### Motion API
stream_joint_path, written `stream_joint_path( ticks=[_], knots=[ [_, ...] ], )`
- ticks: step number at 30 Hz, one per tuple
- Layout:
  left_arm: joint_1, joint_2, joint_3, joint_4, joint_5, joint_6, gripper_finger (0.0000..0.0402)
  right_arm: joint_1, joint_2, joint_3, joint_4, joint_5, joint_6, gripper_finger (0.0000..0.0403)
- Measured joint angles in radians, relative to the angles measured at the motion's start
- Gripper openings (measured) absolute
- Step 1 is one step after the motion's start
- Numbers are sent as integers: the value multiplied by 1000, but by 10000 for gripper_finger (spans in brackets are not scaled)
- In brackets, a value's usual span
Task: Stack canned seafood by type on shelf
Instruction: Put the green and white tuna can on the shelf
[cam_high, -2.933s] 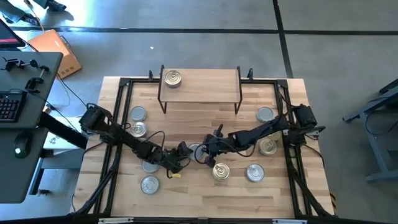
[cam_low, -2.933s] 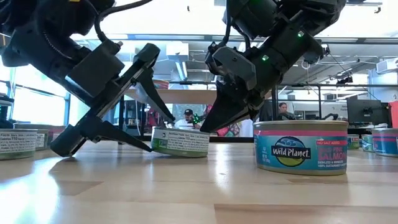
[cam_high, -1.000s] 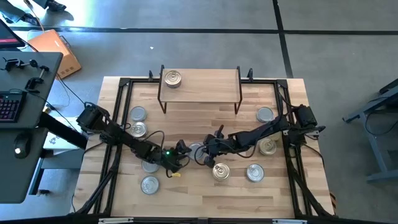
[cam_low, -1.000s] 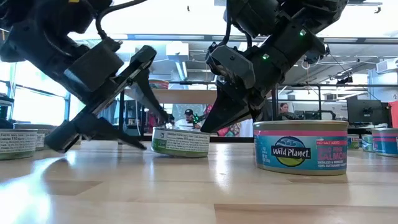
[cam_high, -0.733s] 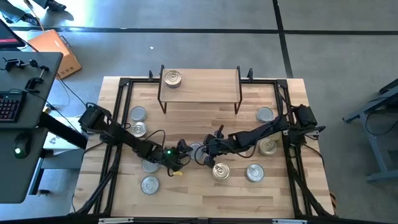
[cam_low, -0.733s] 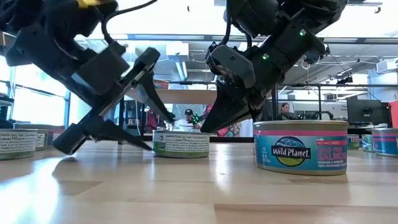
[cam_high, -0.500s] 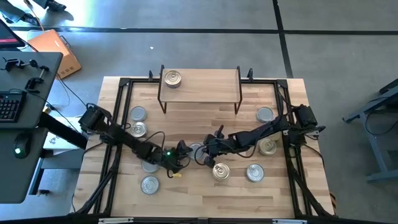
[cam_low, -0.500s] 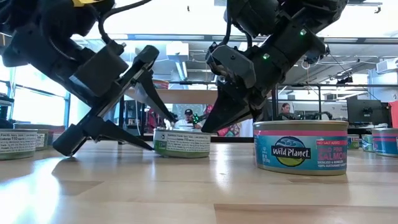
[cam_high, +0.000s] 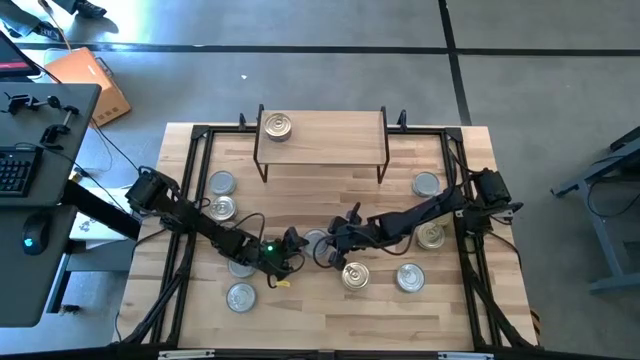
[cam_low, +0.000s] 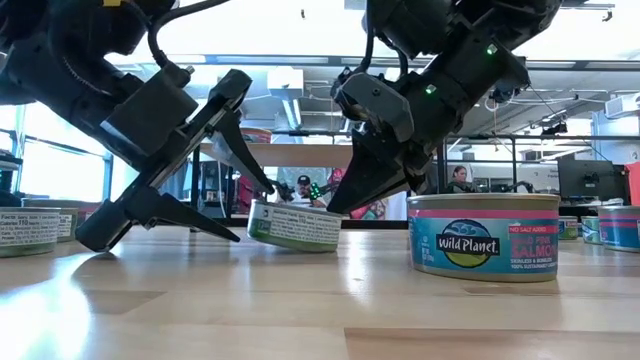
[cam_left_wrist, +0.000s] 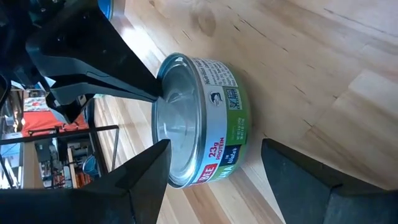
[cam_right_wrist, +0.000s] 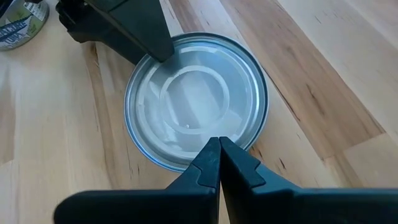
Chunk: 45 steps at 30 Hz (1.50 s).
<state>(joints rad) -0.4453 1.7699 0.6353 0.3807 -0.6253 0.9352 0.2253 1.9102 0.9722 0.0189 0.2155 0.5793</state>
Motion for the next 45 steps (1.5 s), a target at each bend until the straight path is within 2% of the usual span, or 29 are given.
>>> stream_joint_path(
  ticks=[8,19,34,37,42,45],
  knots=[
    [17,4,0,20,3,18,244,2,0,0,-2,12,5,0],
    [46,50,2,156,-15,69,241,5,2,-2,-4,11,0,0],
    [24,50,1,138,-51,51,136,4,-1,-4,17,30,-42,0],
    [7,50,2,139,-68,50,127,7,-26,-6,13,50,-67,0],
    [-19,44,35,39,-120,-36,127,27,-109,-17,-57,72,-142,4],
    [-18,31,77,-74,-112,-132,127,47,-181,-11,-97,126,-160,29]
  ],
)
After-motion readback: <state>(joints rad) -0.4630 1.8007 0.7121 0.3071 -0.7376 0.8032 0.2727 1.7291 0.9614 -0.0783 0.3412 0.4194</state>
